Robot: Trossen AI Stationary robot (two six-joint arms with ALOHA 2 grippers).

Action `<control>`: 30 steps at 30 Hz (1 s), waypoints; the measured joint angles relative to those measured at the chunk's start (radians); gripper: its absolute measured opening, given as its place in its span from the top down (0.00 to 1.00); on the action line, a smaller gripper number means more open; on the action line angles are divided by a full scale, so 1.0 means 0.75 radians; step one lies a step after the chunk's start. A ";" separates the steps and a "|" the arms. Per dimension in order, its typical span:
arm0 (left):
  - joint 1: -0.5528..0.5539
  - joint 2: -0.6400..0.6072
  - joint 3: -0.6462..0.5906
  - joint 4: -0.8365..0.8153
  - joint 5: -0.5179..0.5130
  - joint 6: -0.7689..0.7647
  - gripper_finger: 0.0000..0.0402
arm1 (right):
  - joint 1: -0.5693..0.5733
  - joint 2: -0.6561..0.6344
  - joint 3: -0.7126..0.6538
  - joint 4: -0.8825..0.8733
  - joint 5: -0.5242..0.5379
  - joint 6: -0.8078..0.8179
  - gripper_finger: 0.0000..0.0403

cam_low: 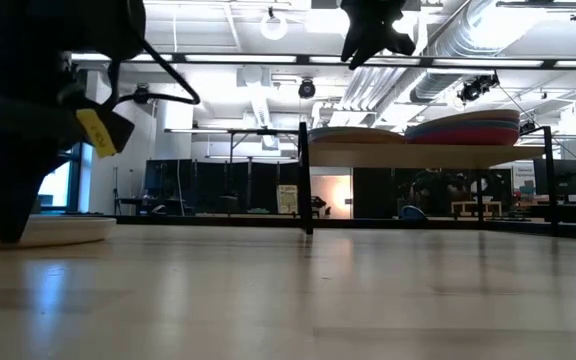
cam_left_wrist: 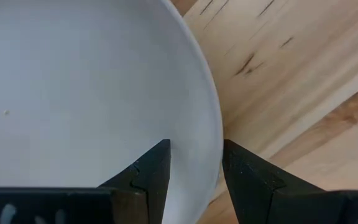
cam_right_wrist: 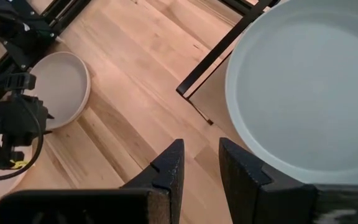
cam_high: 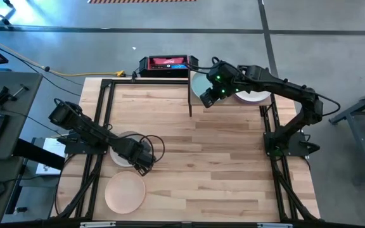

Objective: Place and stack plates onto a shelf
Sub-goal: Stack the gray plate on top of the light blue plate on the shelf

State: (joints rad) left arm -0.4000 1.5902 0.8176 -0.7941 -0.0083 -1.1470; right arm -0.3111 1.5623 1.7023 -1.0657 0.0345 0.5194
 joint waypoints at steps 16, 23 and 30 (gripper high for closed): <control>0.000 -0.005 -0.029 0.053 0.009 0.066 0.98 | 0.000 0.000 0.000 0.000 0.000 -0.002 0.80; 0.001 0.001 0.040 -0.023 0.025 0.159 0.99 | 0.000 0.000 -0.001 0.000 0.000 -0.001 0.80; 0.001 0.001 0.221 -0.165 -0.038 0.372 1.00 | -0.002 0.000 -0.001 0.000 0.001 0.030 0.80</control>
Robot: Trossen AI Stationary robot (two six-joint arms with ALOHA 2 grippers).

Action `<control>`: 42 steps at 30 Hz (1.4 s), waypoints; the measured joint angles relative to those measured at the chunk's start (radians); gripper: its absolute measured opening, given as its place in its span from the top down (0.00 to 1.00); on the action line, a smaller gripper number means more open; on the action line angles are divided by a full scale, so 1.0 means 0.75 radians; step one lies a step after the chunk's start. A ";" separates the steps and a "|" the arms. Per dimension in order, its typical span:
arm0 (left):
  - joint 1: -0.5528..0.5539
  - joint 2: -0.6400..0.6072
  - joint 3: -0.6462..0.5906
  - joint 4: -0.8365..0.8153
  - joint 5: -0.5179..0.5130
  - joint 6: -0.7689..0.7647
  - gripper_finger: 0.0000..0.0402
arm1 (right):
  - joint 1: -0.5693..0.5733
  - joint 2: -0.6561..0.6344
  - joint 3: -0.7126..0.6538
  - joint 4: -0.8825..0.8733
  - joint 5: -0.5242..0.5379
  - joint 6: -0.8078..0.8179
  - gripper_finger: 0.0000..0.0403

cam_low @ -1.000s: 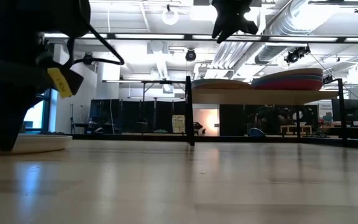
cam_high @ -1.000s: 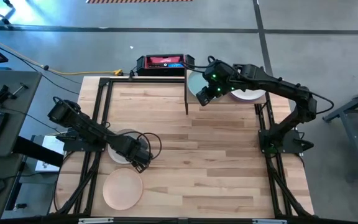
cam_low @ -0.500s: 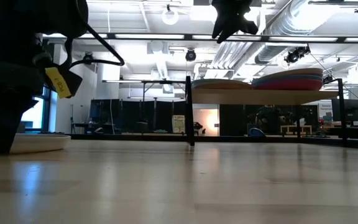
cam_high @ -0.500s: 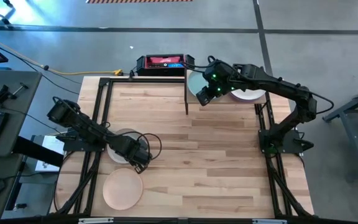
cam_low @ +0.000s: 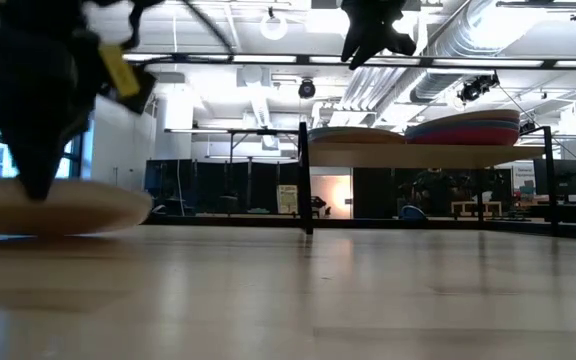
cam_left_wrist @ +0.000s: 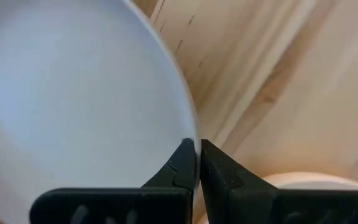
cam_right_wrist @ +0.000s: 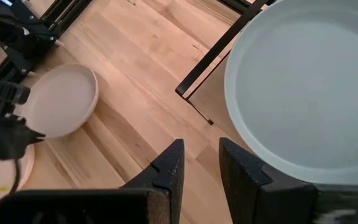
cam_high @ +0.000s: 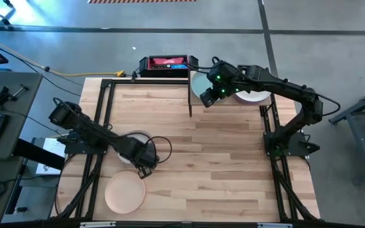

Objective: Place and stack plates onto a shelf
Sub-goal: Stack the gray plate on top of the light blue plate on the shelf

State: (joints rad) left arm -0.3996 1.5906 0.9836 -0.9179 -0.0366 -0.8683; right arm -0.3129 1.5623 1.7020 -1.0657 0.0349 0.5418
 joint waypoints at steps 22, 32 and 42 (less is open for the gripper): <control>0.065 -0.001 0.425 -0.287 -0.471 1.220 1.00 | -0.032 0.012 -0.002 0.000 -0.028 0.186 0.80; 0.105 -0.001 0.529 -0.265 -0.720 1.653 1.00 | 0.035 0.081 -0.002 0.009 -0.079 0.221 0.80; 0.116 -0.001 0.541 -0.245 -0.734 1.803 1.00 | 0.116 0.105 -0.002 0.106 -0.036 0.249 0.80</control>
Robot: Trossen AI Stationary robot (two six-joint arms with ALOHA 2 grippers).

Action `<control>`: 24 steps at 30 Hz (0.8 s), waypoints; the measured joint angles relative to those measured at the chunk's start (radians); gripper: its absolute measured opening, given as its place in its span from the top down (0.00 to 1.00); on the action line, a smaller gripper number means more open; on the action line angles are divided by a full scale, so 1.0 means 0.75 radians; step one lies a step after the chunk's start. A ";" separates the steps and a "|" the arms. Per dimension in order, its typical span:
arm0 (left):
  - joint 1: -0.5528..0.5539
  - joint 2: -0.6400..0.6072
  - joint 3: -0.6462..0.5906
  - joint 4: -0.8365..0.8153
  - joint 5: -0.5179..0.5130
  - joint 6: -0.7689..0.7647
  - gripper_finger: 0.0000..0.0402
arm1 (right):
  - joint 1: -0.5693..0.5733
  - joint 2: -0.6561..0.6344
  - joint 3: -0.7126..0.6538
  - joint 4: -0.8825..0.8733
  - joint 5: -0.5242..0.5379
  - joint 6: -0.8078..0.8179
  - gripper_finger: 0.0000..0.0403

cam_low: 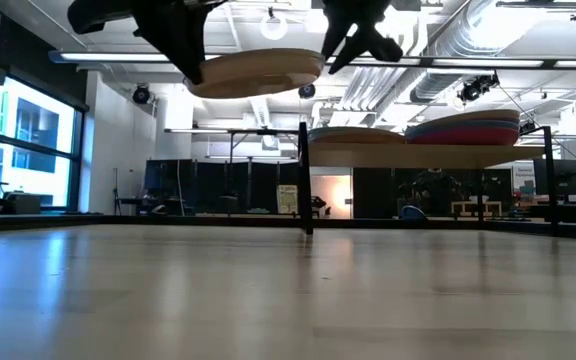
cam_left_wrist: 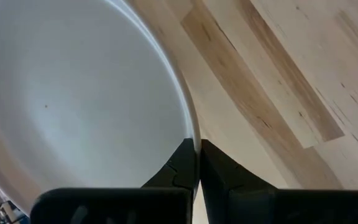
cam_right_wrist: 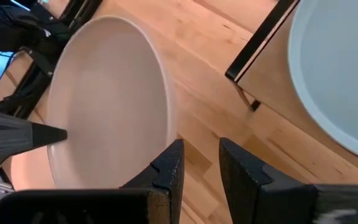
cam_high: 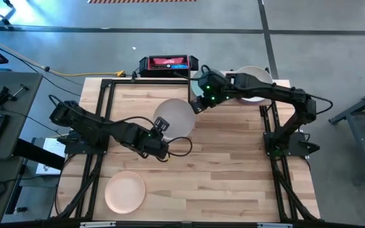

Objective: Place and stack plates onto a shelf
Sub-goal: Stack the gray plate on top of the light blue plate on the shelf

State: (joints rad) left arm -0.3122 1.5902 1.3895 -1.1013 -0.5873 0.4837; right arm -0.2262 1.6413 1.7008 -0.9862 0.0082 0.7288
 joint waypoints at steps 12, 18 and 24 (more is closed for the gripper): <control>0.007 -0.001 0.000 0.002 -0.002 0.011 1.00 | 0.053 0.056 0.001 0.042 0.020 -0.014 0.80; 0.007 -0.001 0.000 0.001 -0.001 0.013 1.00 | 0.059 0.060 0.001 0.048 0.019 -0.015 0.78; 0.007 -0.001 0.000 0.002 -0.002 0.013 1.00 | 0.069 0.091 0.002 0.050 -0.008 -0.015 0.76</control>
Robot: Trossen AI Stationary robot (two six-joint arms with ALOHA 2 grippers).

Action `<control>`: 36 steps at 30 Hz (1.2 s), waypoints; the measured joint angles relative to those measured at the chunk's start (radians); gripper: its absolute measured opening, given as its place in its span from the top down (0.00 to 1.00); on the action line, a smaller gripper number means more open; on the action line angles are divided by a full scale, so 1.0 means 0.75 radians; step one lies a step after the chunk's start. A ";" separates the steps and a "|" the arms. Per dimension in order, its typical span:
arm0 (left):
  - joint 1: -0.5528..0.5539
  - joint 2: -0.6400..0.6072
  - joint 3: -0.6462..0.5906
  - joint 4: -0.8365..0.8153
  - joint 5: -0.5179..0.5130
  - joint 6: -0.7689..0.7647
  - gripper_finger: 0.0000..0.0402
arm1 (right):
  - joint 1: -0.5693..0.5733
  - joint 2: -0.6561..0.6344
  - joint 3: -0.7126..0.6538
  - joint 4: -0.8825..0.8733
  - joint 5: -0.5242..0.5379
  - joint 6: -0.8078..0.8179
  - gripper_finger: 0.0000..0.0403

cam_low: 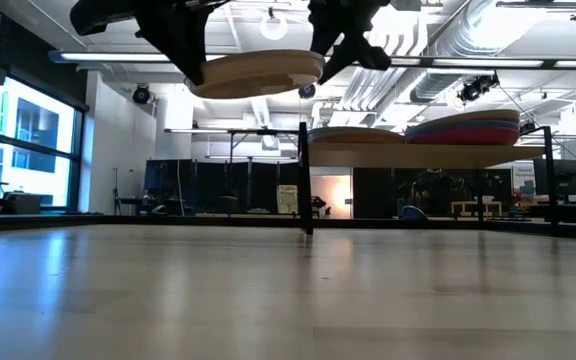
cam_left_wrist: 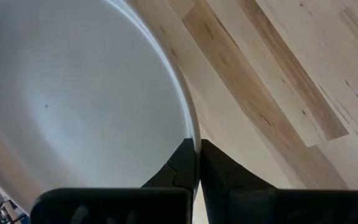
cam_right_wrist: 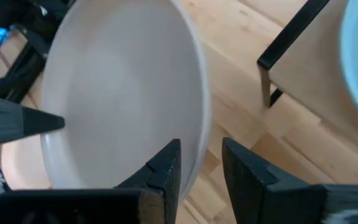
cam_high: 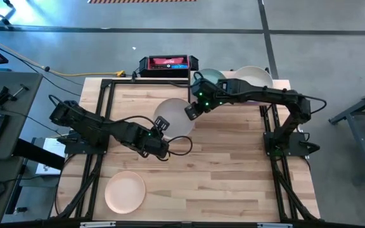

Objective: Place and stack plates onto a shelf
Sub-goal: Stack the gray plate on top of the light blue plate on the shelf

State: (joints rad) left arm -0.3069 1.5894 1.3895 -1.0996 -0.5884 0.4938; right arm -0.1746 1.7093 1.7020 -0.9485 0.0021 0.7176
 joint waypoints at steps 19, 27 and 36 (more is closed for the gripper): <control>0.000 0.000 0.000 0.007 0.023 -0.015 1.00 | 0.006 0.020 0.000 0.005 -0.018 -0.028 0.98; -0.001 0.000 0.000 0.008 0.002 -0.059 0.95 | 0.005 0.020 0.000 0.005 -0.016 -0.050 1.00; -0.001 0.000 0.000 0.009 0.024 -0.167 0.94 | 0.005 0.020 0.000 0.005 -0.019 -0.051 1.00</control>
State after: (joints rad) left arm -0.3073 1.5894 1.3895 -1.0931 -0.5704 0.3685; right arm -0.1706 1.7241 1.7020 -0.9447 -0.0121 0.6792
